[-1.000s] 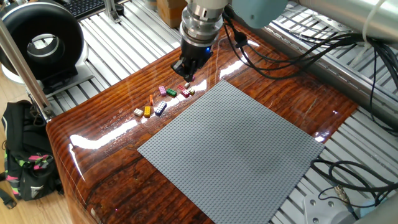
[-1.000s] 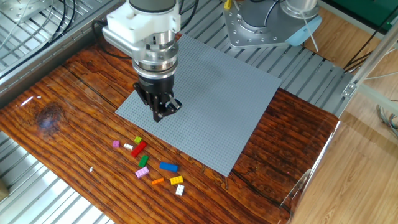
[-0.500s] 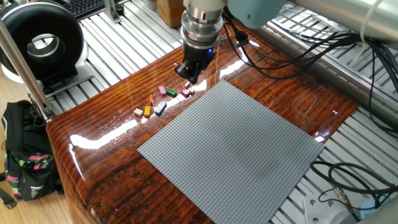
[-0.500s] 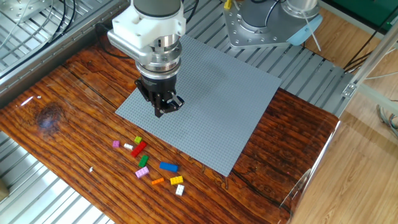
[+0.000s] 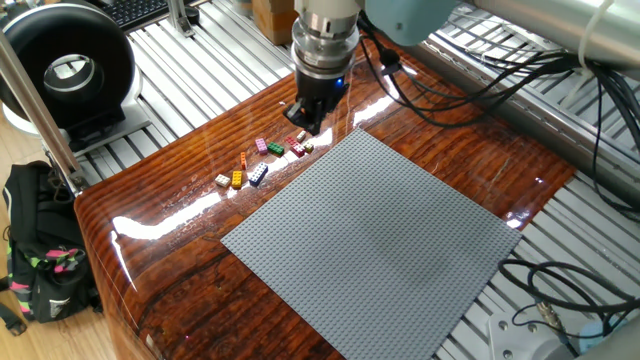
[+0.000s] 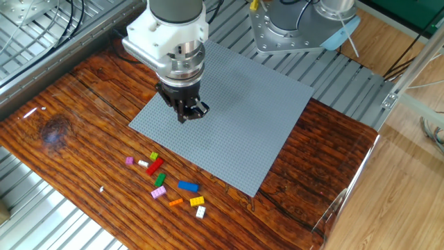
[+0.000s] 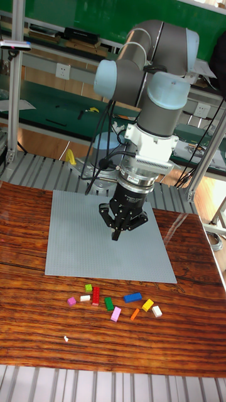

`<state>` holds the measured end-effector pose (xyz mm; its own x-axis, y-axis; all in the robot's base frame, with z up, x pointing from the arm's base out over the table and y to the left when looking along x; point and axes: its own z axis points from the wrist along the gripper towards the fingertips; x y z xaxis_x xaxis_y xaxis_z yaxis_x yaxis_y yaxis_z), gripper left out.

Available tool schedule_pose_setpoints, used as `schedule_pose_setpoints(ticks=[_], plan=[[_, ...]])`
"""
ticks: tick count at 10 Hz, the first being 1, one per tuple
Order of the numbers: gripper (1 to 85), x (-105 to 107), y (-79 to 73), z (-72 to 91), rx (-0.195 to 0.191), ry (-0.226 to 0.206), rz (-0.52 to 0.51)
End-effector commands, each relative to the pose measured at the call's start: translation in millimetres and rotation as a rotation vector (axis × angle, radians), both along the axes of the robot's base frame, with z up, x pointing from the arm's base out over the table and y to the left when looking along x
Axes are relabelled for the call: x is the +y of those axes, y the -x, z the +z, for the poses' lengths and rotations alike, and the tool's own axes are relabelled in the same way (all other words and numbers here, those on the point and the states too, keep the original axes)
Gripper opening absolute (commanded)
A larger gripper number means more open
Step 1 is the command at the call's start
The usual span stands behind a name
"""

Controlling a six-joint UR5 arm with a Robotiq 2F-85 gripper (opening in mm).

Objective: Build with small Lego blocks

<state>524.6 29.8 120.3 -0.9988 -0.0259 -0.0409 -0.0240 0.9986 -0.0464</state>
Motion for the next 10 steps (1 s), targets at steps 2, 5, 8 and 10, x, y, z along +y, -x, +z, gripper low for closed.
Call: schedule_pose_setpoints(ticks=[2, 5, 8, 10], plan=[[37.0, 1.2, -47.4, 0.4, -0.033, -0.117, 0.083], [56.3, -3.5, -98.0, -39.6, -0.082, -0.13, 0.062], [59.0, -17.8, -108.5, -52.3, -0.068, -0.041, -0.01], [56.3, -14.7, -122.7, -51.6, -0.109, -0.069, 0.01]])
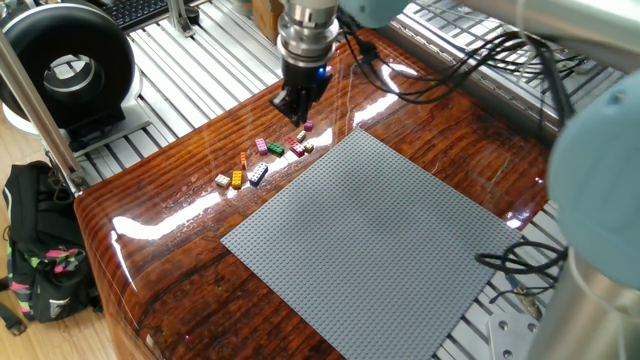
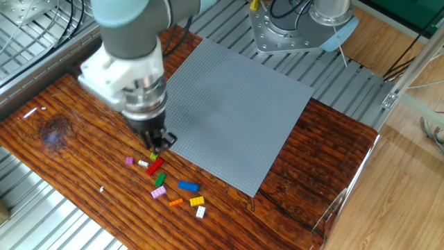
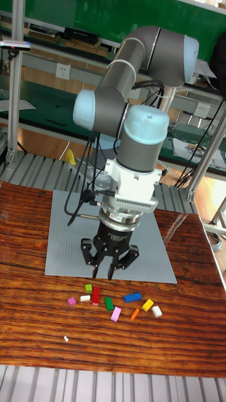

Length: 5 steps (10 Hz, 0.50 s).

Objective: Build with small Lego blocks

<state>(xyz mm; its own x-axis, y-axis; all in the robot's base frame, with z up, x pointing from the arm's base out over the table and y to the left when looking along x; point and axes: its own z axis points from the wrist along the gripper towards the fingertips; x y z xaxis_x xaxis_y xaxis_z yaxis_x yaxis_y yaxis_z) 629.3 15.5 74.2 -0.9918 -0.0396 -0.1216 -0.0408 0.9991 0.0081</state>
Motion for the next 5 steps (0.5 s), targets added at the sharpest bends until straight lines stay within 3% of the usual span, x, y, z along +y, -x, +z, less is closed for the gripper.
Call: schedule_pose_setpoints(ticks=[1, 2, 3, 4, 5], plan=[[50.7, -2.1, -18.4, -5.3, -0.03, -0.004, -0.007], [45.0, -8.5, -15.9, -7.8, -0.008, 0.027, -0.005], [43.3, -2.1, -6.8, -16.0, 0.052, 0.002, 0.008], [43.3, -5.4, -13.6, -17.0, 0.05, 0.014, -0.015], [37.7, -9.7, -11.1, -14.3, 0.068, 0.037, -0.048]])
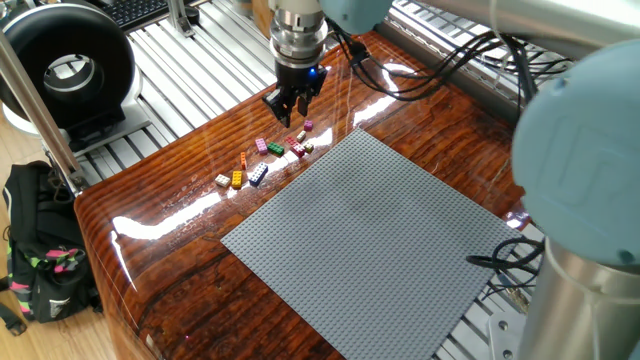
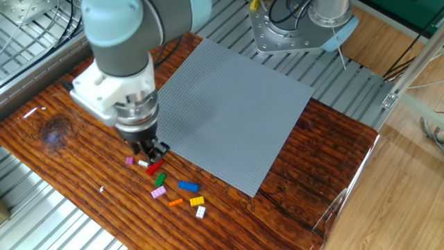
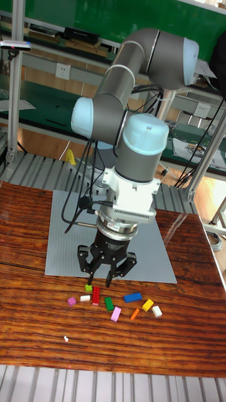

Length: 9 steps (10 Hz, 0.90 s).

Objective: Build with small Lego blocks

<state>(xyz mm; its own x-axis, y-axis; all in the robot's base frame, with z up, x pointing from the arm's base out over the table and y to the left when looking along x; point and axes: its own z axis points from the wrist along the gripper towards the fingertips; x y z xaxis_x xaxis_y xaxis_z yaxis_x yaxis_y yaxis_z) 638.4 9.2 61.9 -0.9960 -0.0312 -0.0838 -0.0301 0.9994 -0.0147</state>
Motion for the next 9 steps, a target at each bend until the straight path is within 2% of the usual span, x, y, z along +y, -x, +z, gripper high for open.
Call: schedule_pose_setpoints(ticks=[1, 3, 4, 6, 9], plan=[[37.3, 3.2, 4.8, -1.0, 0.052, -0.014, -0.062], [38.0, 5.1, 0.4, -10.4, 0.033, -0.023, -0.078], [40.7, 13.6, -1.9, -15.0, 0.027, -0.047, -0.091], [39.7, 9.7, -4.5, -27.1, 0.023, -0.03, -0.107], [38.7, 9.9, -5.8, -42.4, 0.015, -0.034, -0.114]])
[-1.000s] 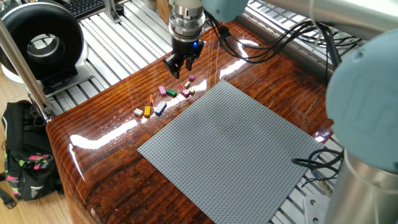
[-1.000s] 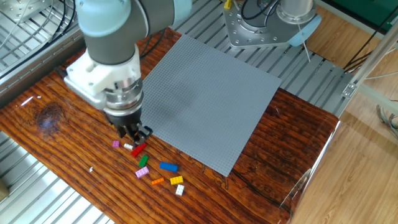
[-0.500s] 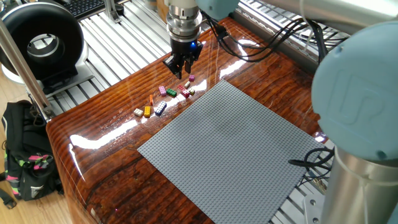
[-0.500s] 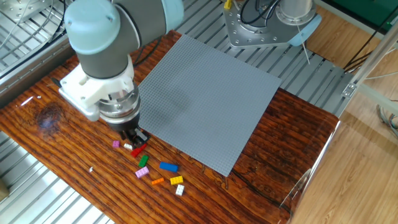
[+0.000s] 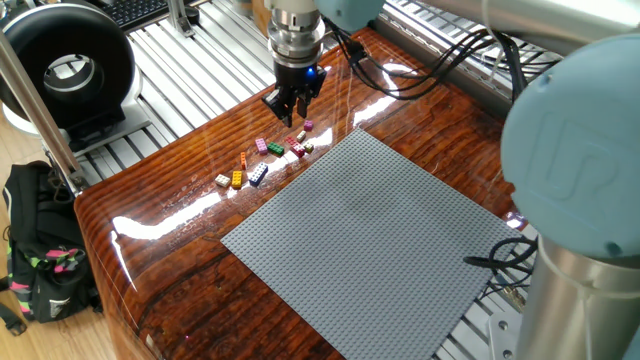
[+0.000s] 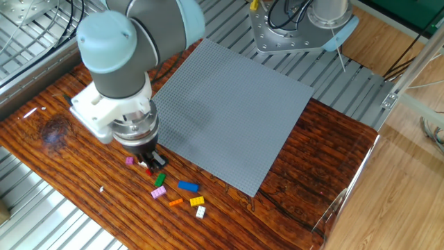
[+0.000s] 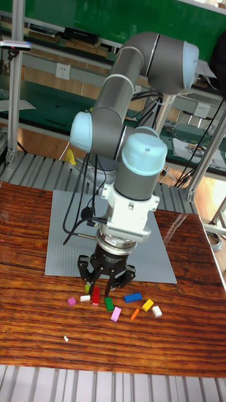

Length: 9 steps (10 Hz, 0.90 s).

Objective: Build with small Lego blocks

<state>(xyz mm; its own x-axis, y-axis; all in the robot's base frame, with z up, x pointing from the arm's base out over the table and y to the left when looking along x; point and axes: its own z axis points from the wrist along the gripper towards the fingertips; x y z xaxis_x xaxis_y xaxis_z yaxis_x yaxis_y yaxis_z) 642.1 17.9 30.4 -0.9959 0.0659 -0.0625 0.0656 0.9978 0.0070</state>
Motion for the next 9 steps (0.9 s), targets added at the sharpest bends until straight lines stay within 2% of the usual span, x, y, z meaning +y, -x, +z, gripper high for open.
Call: schedule_pose_setpoints(ticks=[1, 3, 5, 8, 9], plan=[[38.7, -0.4, 1.5, -13.3, 0.0, -0.012, -0.02], [38.7, 4.2, 9.8, -21.3, -0.002, -0.016, -0.033], [38.3, 4.0, 16.7, -17.0, 0.015, -0.008, -0.037], [37.3, -6.2, 14.7, -15.0, 0.01, 0.023, -0.008], [37.3, -4.5, 14.1, -15.6, 0.009, 0.014, -0.005]])
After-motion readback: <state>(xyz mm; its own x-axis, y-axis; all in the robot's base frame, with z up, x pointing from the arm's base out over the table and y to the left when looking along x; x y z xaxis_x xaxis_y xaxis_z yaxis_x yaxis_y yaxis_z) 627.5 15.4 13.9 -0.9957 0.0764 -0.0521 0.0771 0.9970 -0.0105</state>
